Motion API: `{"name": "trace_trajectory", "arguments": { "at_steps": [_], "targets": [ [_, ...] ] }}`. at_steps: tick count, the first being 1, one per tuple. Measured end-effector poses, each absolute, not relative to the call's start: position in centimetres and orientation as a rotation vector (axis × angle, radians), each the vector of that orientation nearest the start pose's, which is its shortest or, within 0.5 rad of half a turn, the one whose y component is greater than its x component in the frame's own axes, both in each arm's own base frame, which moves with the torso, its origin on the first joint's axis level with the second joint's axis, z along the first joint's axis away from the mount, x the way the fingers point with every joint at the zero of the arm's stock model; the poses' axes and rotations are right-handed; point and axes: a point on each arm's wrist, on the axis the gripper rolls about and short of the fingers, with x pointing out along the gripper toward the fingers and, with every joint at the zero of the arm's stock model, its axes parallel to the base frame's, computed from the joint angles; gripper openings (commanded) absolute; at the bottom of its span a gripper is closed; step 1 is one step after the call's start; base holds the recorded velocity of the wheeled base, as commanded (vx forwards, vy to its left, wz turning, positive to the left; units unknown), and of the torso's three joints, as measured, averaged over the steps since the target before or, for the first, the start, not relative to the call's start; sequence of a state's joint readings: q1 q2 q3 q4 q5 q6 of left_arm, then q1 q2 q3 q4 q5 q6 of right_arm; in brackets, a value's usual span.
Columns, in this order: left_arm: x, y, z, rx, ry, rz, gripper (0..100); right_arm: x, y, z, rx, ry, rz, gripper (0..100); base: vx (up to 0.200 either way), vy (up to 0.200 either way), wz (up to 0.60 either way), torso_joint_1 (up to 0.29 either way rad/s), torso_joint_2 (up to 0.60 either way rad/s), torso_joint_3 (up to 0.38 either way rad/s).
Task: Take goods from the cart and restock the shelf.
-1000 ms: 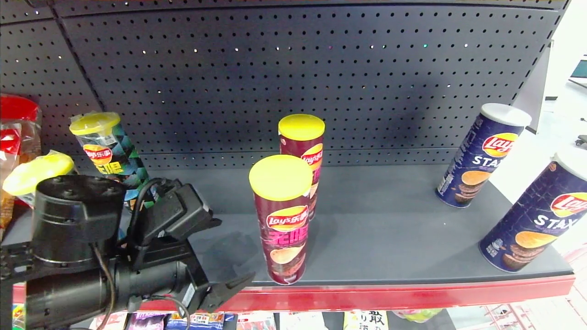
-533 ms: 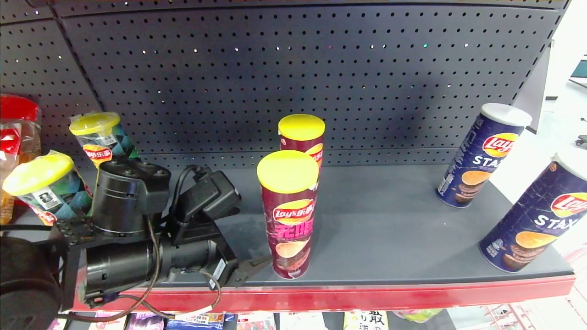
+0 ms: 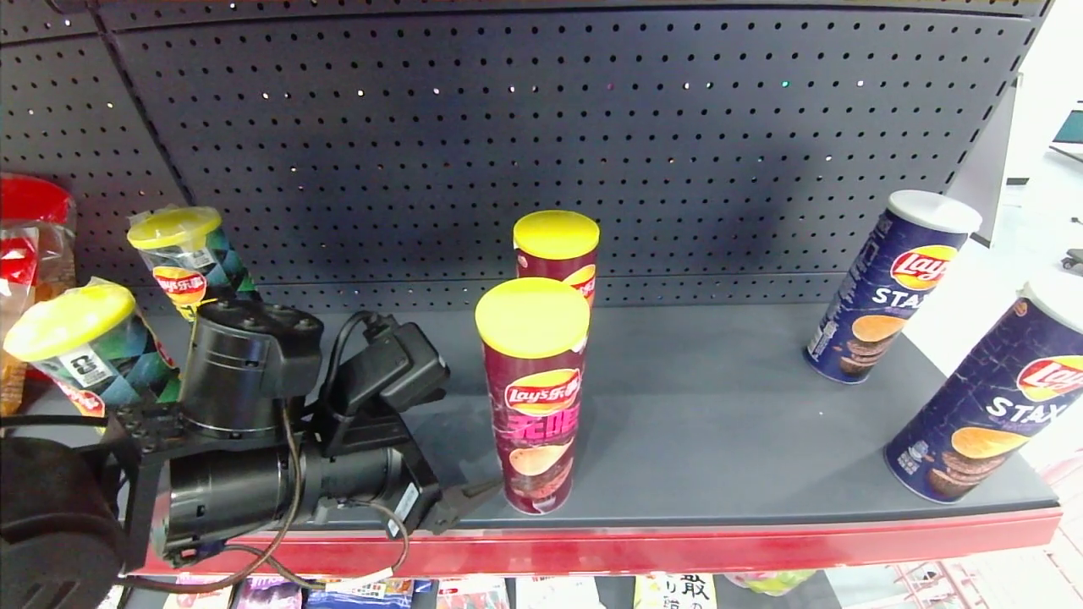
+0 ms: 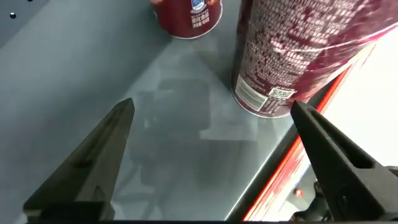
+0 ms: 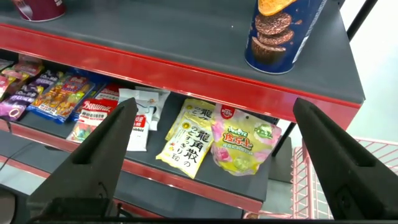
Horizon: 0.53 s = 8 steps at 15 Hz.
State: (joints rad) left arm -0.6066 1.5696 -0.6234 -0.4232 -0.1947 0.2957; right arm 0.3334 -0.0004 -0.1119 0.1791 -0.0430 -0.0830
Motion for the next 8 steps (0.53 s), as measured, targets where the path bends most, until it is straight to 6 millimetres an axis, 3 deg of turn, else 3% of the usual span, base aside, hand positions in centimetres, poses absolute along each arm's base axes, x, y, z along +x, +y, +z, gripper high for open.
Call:
{"name": "trace_trajectory", "arguments": {
  "at_steps": [3, 8],
  "targets": [
    [19.4, -14.4, 16.1, 0.337, 0.357, -0.993, 100, -3.1, -1.1, 8.8, -0.073, 0.056, 0.299, 100, 0.000, 0.000, 0.00, 0.000, 0.00, 0.000],
    [19.2, -14.0, 16.5, 0.307, 0.250, -0.974, 100, -3.1, -1.2, 8.8, -0.063, 0.058, 0.291, 100, 0.000, 0.000, 0.00, 0.000, 0.00, 0.000]
  ]
}}
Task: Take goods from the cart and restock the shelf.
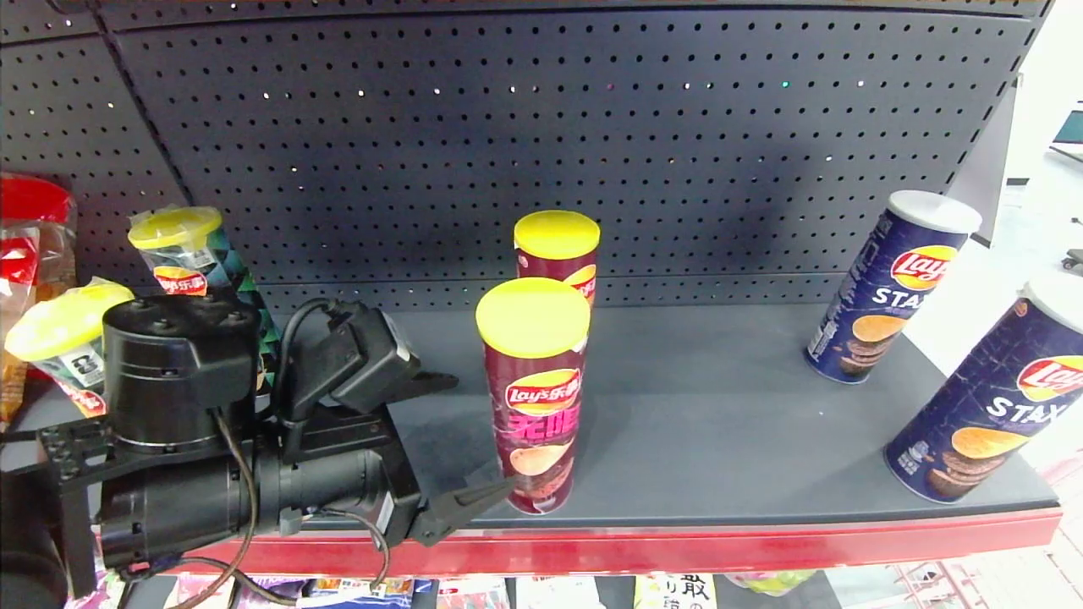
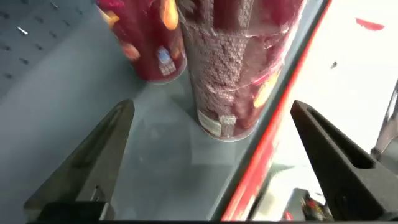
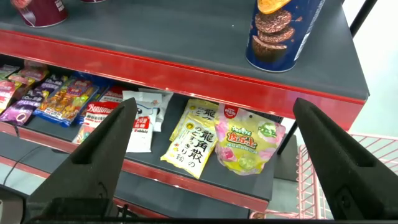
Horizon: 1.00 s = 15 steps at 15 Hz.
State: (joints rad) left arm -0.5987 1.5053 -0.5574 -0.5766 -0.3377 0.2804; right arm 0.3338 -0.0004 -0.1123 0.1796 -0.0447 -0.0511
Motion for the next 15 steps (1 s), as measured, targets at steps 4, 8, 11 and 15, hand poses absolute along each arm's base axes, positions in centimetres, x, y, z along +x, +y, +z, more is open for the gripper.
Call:
{"name": "trace_trajectory", "arguments": {
  "at_steps": [4, 8, 11, 15],
  "targets": [
    [19.32, -13.84, 16.52, 0.255, 0.233, -0.962, 100, -3.05, -1.17, 8.77, -0.063, 0.059, 0.291, 100, 0.000, 0.000, 0.00, 0.000, 0.00, 0.000],
    [19.35, -13.85, 16.49, 0.248, 0.235, -0.977, 100, -3.05, -1.17, 8.77, -0.062, 0.059, 0.289, 100, 0.000, 0.000, 0.00, 0.000, 0.00, 0.000],
    [19.50, -13.76, 16.31, 0.251, 0.245, -0.964, 100, -3.05, -1.17, 8.77, -0.062, 0.058, 0.290, 100, 0.000, 0.000, 0.00, 0.000, 0.00, 0.000],
    [19.76, -13.82, 16.42, 0.243, 0.239, -0.989, 100, -3.05, -1.16, 8.76, -0.061, 0.059, 0.291, 100, 0.000, 0.000, 0.00, 0.000, 0.00, 0.000]
  ]
}}
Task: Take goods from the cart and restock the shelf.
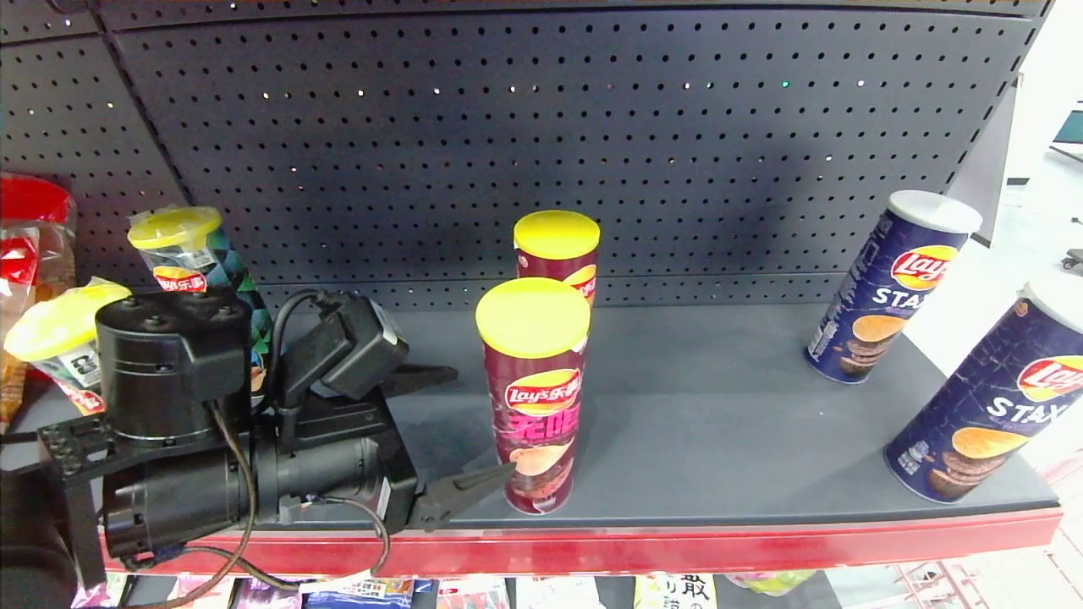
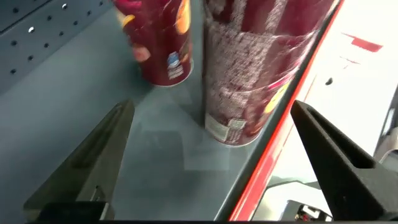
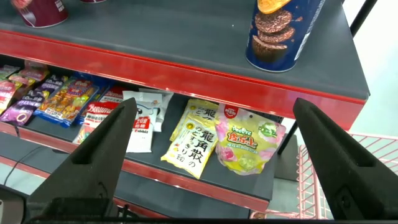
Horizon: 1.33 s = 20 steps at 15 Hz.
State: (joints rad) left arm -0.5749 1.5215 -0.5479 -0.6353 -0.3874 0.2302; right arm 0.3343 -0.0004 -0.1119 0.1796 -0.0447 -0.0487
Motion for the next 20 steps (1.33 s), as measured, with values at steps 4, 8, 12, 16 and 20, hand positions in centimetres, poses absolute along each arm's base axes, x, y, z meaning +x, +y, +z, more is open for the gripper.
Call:
{"name": "trace_trajectory", "arguments": {
  "at_steps": [4, 8, 12, 16, 20],
  "targets": [
    [20.3, -14.6, 17.0, 0.230, 0.214, -1.054, 100, -3.0, -1.2, 8.8, -0.061, 0.059, 0.290, 100, 0.000, 0.000, 0.00, 0.000, 0.00, 0.000],
    [21.4, -15.4, 17.6, 0.225, 0.186, -1.067, 100, -3.0, -1.2, 8.8, -0.061, 0.059, 0.289, 100, 0.000, 0.000, 0.00, 0.000, 0.00, 0.000],
    [21.8, -15.9, 17.7, 0.212, 0.181, -1.131, 100, -3.0, -1.2, 8.8, -0.061, 0.059, 0.288, 100, 0.000, 0.000, 0.00, 0.000, 0.00, 0.000],
    [22.6, -16.4, 17.7, 0.211, 0.179, -1.138, 100, -3.0, -1.2, 8.8, -0.061, 0.059, 0.288, 100, 0.000, 0.000, 0.00, 0.000, 0.00, 0.000],
    [23.2, -17.3, 17.8, 0.212, 0.172, -1.153, 100, -3.1, -1.2, 8.8, -0.061, 0.059, 0.287, 100, 0.000, 0.000, 0.00, 0.000, 0.00, 0.000]
  ]
}}
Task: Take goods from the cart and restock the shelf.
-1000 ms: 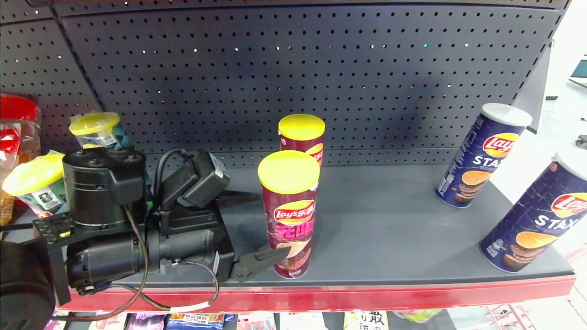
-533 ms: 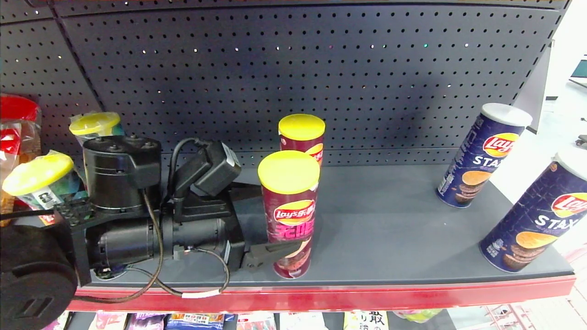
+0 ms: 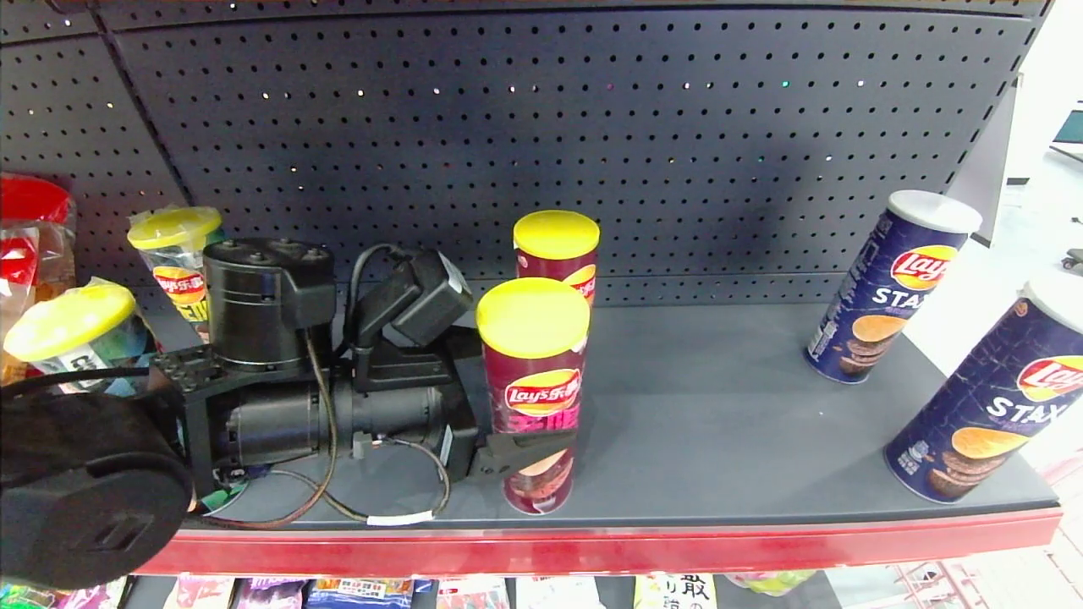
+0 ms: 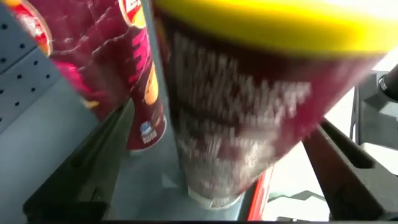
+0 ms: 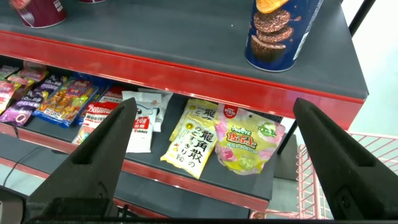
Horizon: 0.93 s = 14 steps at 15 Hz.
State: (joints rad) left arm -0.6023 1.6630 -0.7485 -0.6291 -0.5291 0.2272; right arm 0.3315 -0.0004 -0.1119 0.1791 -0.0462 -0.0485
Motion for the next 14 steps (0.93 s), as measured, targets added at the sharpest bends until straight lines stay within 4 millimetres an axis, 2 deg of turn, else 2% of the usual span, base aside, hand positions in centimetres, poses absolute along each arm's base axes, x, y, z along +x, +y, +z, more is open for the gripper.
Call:
{"name": "trace_trajectory", "arguments": {
  "at_steps": [2, 3, 14],
  "targets": [
    [23.50, -18.05, 18.08, 0.213, 0.159, -1.165, 100, -3.05, -1.16, 8.76, -0.061, 0.059, 0.287, 100, 0.000, 0.000, 0.00, 0.000, 0.00, 0.000],
    [23.62, -18.29, 18.08, 0.214, 0.158, -1.170, 0, -3.05, -1.16, 8.76, -0.061, 0.059, 0.287, 100, 0.000, 0.000, 0.00, 0.000, 0.00, 0.000],
    [23.69, -18.60, 17.77, 0.208, 0.165, -1.209, 0, -3.05, -1.16, 8.76, -0.062, 0.059, 0.286, 100, 0.000, 0.000, 0.00, 0.000, 0.00, 0.000]
  ]
}}
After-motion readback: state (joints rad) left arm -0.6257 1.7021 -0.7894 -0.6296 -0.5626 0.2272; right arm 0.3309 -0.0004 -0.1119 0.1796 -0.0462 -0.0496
